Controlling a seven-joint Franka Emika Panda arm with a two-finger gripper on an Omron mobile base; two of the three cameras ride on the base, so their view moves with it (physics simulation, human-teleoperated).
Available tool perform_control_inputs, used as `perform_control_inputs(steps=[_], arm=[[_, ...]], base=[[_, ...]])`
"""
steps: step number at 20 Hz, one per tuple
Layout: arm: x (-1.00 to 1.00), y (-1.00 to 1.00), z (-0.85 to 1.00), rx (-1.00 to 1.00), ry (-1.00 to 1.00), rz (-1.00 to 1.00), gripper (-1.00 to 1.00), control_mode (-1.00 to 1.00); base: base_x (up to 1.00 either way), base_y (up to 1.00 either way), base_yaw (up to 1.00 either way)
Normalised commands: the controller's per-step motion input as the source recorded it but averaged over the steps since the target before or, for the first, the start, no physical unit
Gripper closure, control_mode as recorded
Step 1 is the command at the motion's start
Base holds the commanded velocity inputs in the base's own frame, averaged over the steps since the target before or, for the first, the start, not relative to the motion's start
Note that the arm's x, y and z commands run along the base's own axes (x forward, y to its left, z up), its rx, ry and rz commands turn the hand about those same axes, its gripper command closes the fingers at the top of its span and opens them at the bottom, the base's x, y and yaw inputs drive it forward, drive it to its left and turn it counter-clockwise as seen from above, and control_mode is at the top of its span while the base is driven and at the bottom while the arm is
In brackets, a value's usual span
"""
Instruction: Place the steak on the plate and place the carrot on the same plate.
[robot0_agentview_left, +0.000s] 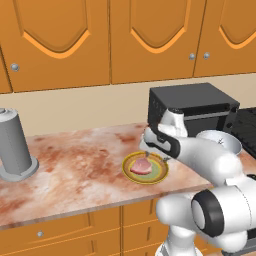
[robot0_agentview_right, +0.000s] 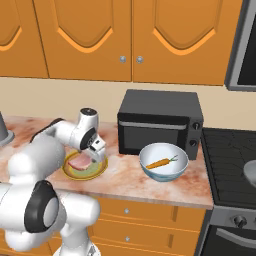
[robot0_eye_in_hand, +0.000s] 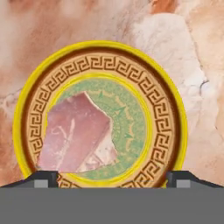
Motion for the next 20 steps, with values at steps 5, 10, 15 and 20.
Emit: perform_control_inputs(steps=[5,10,15,20], arm=[[-0.46,-0.88,0.32,-0.06,-0.01,-0.19,-1.0,-1.0],[-0.19,-0.96,0.46,-0.13,0.0,-0.19,-1.0,-1.0],[-0.13,-0.97,0.56,-0.07,0.0,-0.15,-1.0,-1.0],[0.05,-1.0,0.29,-0.05,0.07,-0.2,-1.0,-1.0]], base=[[0.0,0.0,0.0],[0.0,0.0,0.0],[0.0,0.0,0.0],[0.0,0.0,0.0]])
